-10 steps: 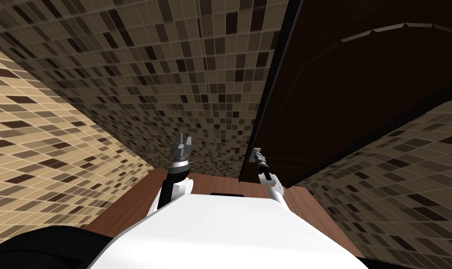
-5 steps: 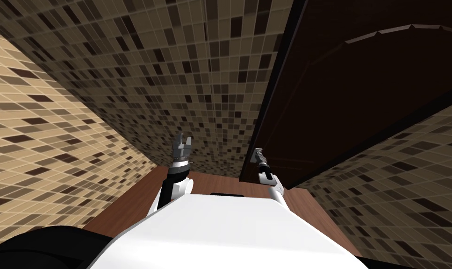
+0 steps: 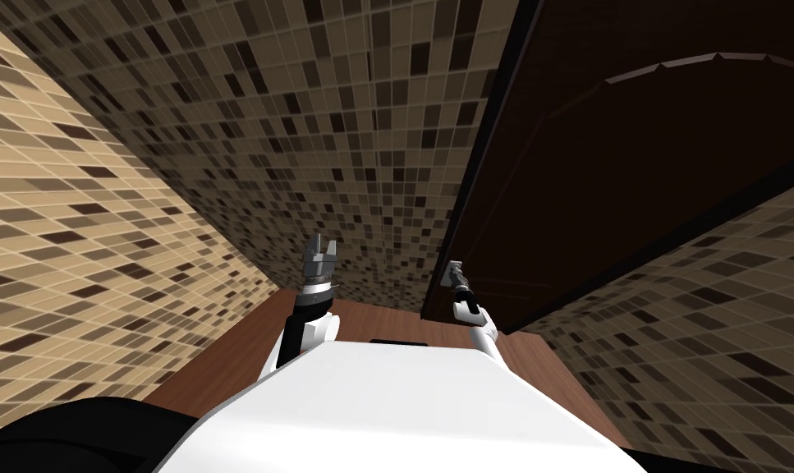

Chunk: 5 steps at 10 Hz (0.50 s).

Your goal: Pull the door open

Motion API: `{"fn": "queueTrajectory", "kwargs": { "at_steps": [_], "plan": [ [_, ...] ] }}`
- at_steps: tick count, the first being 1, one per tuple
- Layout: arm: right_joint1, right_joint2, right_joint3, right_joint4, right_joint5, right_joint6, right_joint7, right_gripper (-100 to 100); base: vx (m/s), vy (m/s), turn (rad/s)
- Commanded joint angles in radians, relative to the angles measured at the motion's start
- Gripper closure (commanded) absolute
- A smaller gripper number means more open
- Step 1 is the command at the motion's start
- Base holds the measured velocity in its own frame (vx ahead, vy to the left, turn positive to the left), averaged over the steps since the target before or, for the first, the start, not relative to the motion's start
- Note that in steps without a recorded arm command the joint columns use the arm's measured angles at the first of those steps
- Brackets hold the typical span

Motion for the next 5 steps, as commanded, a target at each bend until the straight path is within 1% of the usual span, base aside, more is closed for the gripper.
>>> {"fn": "queueTrajectory", "kwargs": {
  "at_steps": [1,2,3,4,5],
  "plan": [
    [0.008,-0.010,-0.016,0.002,-0.050,0.016,-0.005,100,-0.031,-0.004,0.039],
    [0.008,-0.010,-0.016,0.002,-0.062,0.016,-0.005,100,-0.019,0.002,-0.006],
    [0.005,-0.009,-0.023,0.006,-0.098,0.042,-0.011,100,-0.025,0.003,0.052],
    [0.005,-0.009,-0.023,0.006,-0.127,0.042,-0.011,100,-0.032,-0.006,0.042],
    [0.005,-0.009,-0.023,0.006,-0.140,0.042,-0.011,100,-0.025,-0.008,0.003]
  ]
}}
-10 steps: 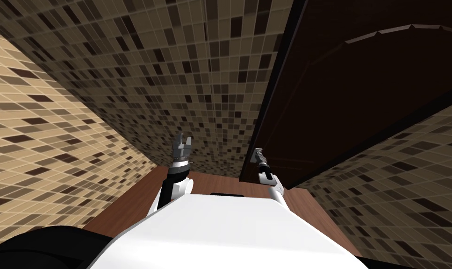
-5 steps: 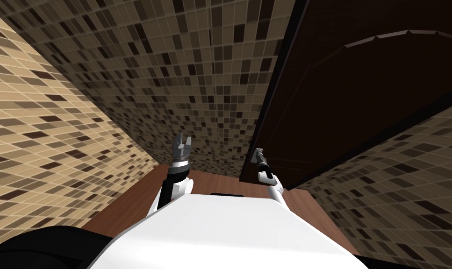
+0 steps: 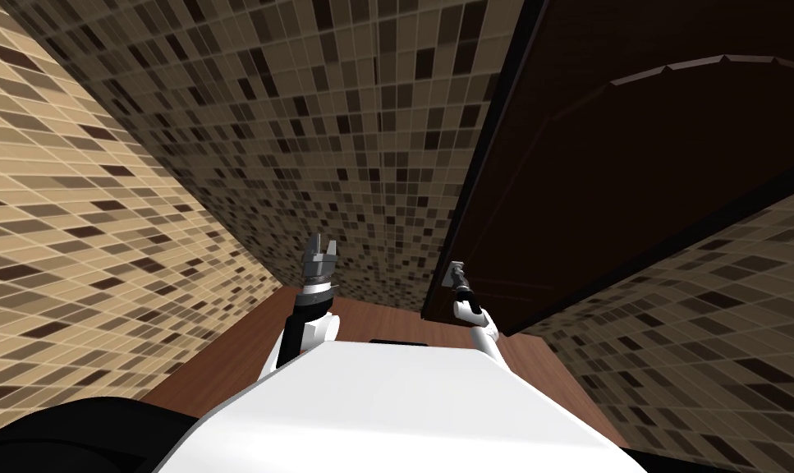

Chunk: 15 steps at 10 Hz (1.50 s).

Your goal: Pull the door open

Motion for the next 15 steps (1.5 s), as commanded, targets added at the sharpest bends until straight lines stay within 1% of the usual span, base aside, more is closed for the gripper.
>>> {"fn": "queueTrajectory", "kwargs": {
  "at_steps": [1,3,4,6,7,9,10,11,13,14,15],
  "plan": [
    [0.000,-0.005,-0.027,0.013,-0.050,0.033,-0.002,100,-0.040,-0.012,0.038],
    [0.000,-0.005,-0.027,0.013,-0.101,0.033,-0.002,100,-0.031,-0.004,0.011],
    [-0.004,-0.004,-0.035,0.017,-0.133,0.062,-0.009,100,-0.026,-0.012,0.031],
    [-0.004,-0.004,-0.035,0.017,-0.190,0.062,-0.009,100,-0.023,-0.012,0.027],
    [-0.008,-0.003,-0.042,0.021,-0.218,0.092,-0.015,100,-0.033,-0.009,0.041],
    [-0.008,-0.003,-0.042,0.021,-0.276,0.092,-0.015,100,-0.031,-0.004,0.016],
    [-0.008,-0.003,-0.042,0.021,-0.288,0.092,-0.015,100,-0.005,0.004,-0.008],
    [-0.013,-0.002,-0.050,0.026,-0.324,0.122,-0.022,100,-0.034,-0.014,0.053],
    [-0.013,-0.002,-0.050,0.026,-0.383,0.122,-0.022,100,-0.030,-0.013,0.019],
    [-0.013,-0.002,-0.050,0.026,-0.390,0.122,-0.022,100,-0.001,0.003,-0.021],
    [-0.017,-0.002,-0.058,0.030,-0.427,0.153,-0.028,100,-0.040,0.001,0.045]
  ]
}}
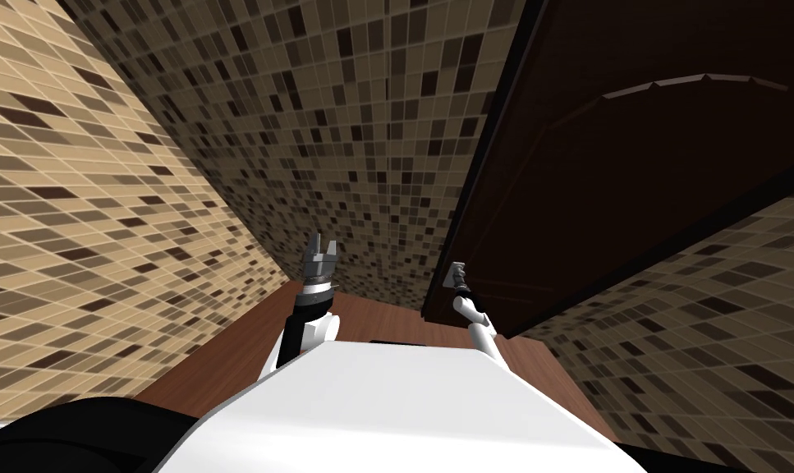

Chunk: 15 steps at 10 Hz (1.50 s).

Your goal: Pull the door open

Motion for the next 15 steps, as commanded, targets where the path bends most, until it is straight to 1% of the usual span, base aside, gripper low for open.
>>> {"fn": "queueTrajectory", "kwargs": {
  "at_steps": [1,2,3,4,6,10,11,12,13,15],
  "plan": [
    [0.022,-0.009,-0.026,-0.008,-0.050,0.025,-0.006,100,-0.033,-0.013,0.035],
    [0.022,-0.009,-0.026,-0.008,-0.079,0.025,-0.006,100,-0.013,-0.009,0.009],
    [0.022,-0.009,-0.026,-0.008,-0.086,0.025,-0.006,100,-0.008,-0.001,-0.004],
    [0.017,-0.008,-0.034,-0.003,-0.125,0.057,-0.013,100,-0.042,-0.008,0.050],
    [0.017,-0.008,-0.034,-0.003,-0.193,0.057,-0.013,100,-0.034,-0.014,0.021],
    [0.017,-0.008,-0.034,-0.003,-0.194,0.057,-0.013,100,0.004,0.002,0.002],
    [0.013,-0.007,-0.042,0.002,-0.243,0.089,-0.019,100,-0.039,-0.004,0.017],
    [0.013,-0.007,-0.042,0.002,-0.263,0.089,-0.019,100,-0.058,-0.021,0.037],
    [0.013,-0.007,-0.042,0.002,-0.301,0.089,-0.019,100,-0.021,-0.017,0.024],
    [0.013,-0.007,-0.042,0.002,-0.303,0.089,-0.019,100,0.003,-0.008,-0.007]
  ]
}}
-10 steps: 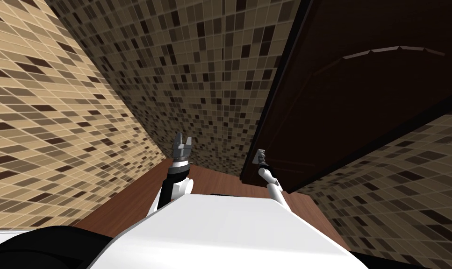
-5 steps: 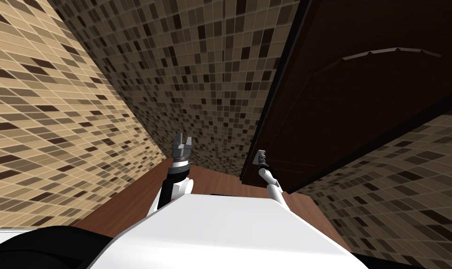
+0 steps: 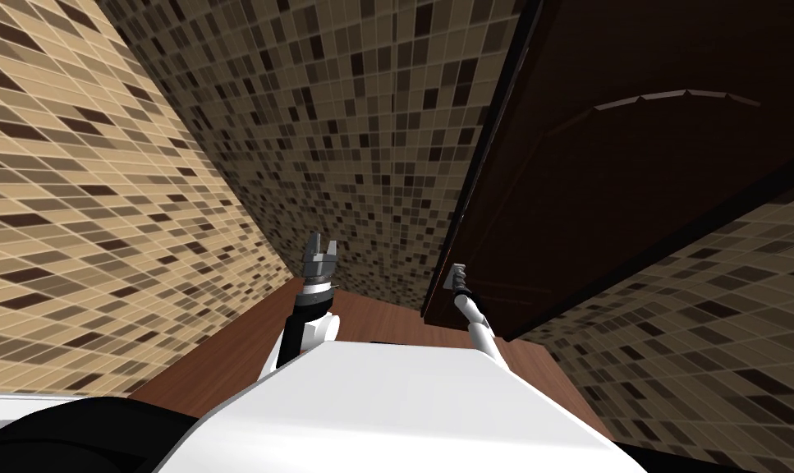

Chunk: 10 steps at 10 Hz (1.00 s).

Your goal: Pull the door open

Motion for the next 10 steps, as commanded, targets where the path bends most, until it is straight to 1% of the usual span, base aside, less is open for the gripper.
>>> {"fn": "queueTrajectory", "kwargs": {
  "at_steps": [1,2,3,5,6,7,8,9,10],
  "plan": [
    [0.015,-0.011,-0.036,0.007,0.002,0.010,-0.001,100,-0.005,0.009,-0.001],
    [0.011,-0.010,-0.044,0.012,-0.045,0.041,-0.008,100,-0.016,-0.015,0.042],
    [0.011,-0.010,-0.044,0.012,-0.073,0.041,-0.008,100,-0.027,-0.023,0.024],
    [0.011,-0.010,-0.044,0.012,-0.106,0.041,-0.008,100,-0.020,0.000,0.005],
    [0.011,-0.010,-0.044,0.012,-0.106,0.041,-0.008,100,-0.004,0.002,-0.013],
    [0.006,-0.009,-0.052,0.017,-0.145,0.073,-0.014,100,-0.044,-0.004,0.035],
    [0.006,-0.009,-0.052,0.017,-0.165,0.073,-0.014,100,-0.041,-0.018,0.022],
    [0.006,-0.009,-0.052,0.017,-0.174,0.073,-0.014,100,-0.019,-0.020,0.014],
    [0.006,-0.009,-0.052,0.017,-0.200,0.073,-0.014,100,-0.014,-0.012,0.016]
  ]
}}
